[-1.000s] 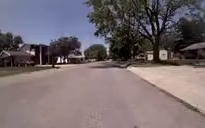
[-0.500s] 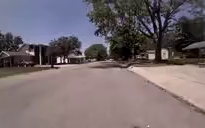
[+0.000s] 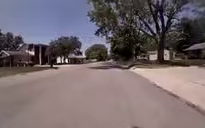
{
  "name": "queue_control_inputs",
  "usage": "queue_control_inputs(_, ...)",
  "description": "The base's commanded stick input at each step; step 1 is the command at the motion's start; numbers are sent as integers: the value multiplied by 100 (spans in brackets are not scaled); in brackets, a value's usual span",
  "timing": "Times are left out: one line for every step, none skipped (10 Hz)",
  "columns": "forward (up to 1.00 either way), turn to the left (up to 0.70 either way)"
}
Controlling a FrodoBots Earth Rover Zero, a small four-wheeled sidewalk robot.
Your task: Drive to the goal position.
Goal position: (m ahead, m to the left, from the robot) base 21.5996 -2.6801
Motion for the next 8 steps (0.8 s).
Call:
queue_control_inputs(70, 0)
queue_control_inputs(70, 0)
queue_control_inputs(70, 0)
queue_control_inputs(70, 0)
queue_control_inputs(70, 0)
queue_control_inputs(70, 0)
queue_control_inputs(70, 0)
queue_control_inputs(70, 0)
